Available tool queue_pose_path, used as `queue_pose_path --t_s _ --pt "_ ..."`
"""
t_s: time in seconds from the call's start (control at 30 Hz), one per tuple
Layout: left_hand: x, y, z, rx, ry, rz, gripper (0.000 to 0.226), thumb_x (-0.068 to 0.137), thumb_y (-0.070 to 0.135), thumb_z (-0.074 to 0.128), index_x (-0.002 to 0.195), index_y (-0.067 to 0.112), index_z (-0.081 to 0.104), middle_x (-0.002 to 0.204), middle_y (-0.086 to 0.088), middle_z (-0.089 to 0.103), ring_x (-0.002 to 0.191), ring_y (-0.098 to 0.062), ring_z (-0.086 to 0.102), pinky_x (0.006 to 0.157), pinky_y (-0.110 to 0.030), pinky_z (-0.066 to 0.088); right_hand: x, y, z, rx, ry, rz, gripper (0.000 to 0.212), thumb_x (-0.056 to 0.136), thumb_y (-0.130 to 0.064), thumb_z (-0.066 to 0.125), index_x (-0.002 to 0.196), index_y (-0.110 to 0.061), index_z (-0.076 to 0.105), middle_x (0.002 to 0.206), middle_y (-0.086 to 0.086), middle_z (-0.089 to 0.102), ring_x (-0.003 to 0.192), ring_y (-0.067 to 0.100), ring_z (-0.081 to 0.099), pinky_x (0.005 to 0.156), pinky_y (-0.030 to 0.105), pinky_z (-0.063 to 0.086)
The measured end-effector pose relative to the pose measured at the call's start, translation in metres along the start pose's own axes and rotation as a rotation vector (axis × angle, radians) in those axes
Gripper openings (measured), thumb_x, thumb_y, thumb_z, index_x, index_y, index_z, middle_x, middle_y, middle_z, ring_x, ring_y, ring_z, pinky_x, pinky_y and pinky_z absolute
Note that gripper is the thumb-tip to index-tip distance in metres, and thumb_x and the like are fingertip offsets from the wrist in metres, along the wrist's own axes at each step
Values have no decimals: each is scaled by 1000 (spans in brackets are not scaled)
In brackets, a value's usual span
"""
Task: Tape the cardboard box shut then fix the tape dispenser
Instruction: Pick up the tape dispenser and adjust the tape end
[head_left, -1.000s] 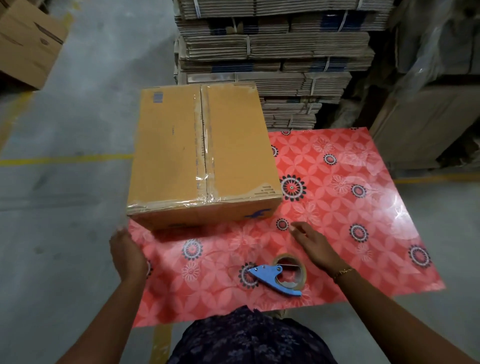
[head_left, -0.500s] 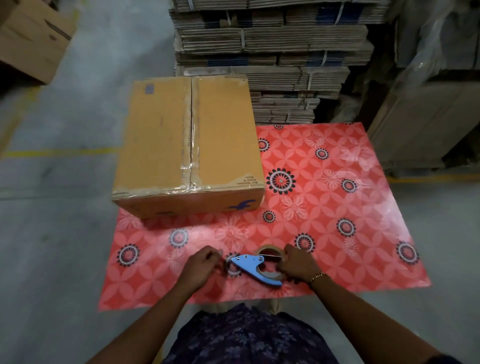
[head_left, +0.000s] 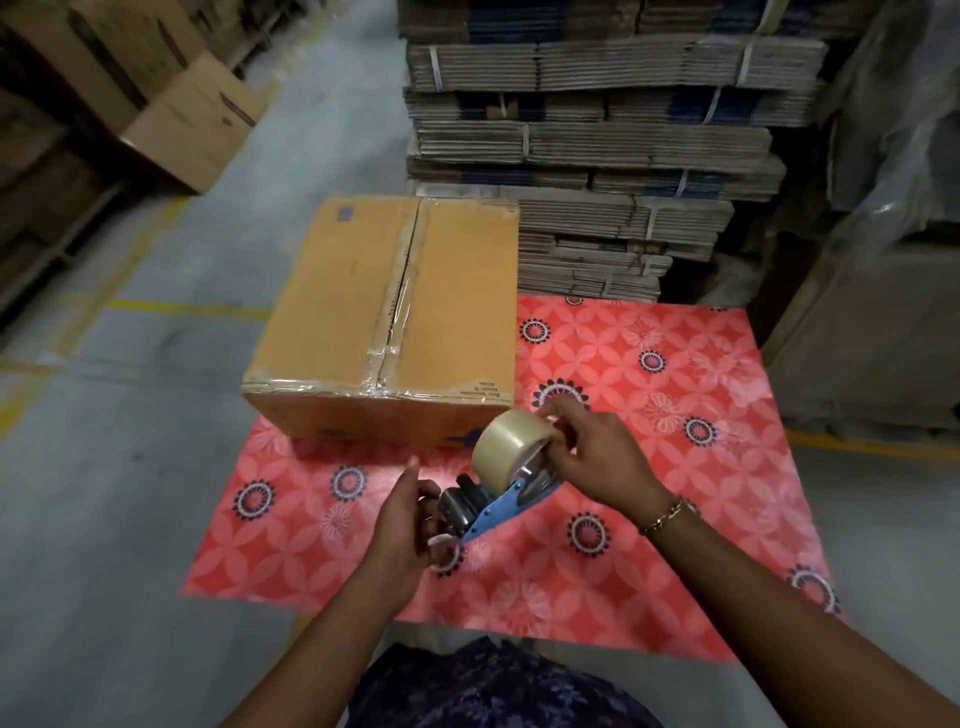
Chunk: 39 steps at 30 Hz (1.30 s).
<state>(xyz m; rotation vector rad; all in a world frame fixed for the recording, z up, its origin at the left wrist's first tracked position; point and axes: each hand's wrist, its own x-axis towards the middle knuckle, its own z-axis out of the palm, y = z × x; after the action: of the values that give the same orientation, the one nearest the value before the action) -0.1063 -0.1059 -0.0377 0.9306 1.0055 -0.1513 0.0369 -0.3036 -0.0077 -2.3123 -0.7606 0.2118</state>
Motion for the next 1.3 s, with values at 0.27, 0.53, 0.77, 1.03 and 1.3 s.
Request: queue_pose_path --t_s 0.27,0.53,0.77,1.03,1.3 --pt "-38 44 60 -46 -656 -77 87 90 76 37 127 3 66 112 -23 69 93 -38 68 84 -47 51 54 -56 -66 189 78 -210 24 78 -2 66 96 -18 71 84 -4 75 77 10 71 73 38 58" --pt "-48 99 90 -156 -453 190 69 95 63 47 117 1 69 92 -16 72 68 -28 69 66 -37 54 56 -91 -88 441 291 -24 28 87 -14 71 112 -25 65 110 -5 73 100 8 69 84 29 56" --pt "-51 145 83 -228 -422 390 69 99 58 41 130 1 62 94 -15 72 76 -28 70 70 -38 55 -2 -120 -42 801 186 279 10 97 -16 62 90 -14 69 88 7 76 71 17 65 61 31 48" --pt "-59 153 87 -211 -411 442 72 98 62 38 125 1 65 92 -13 74 82 -29 70 69 -36 54 0 -157 -31 879 253 283 10 95 -12 63 90 -7 69 80 3 72 61 9 62 51 18 46" --pt "-64 156 90 -266 -400 504 72 98 62 39 135 4 60 106 -16 68 93 -32 65 74 -37 53 4 -173 -26 1099 274 496 24 93 -19 63 102 2 69 69 -3 68 51 11 55 44 23 37"
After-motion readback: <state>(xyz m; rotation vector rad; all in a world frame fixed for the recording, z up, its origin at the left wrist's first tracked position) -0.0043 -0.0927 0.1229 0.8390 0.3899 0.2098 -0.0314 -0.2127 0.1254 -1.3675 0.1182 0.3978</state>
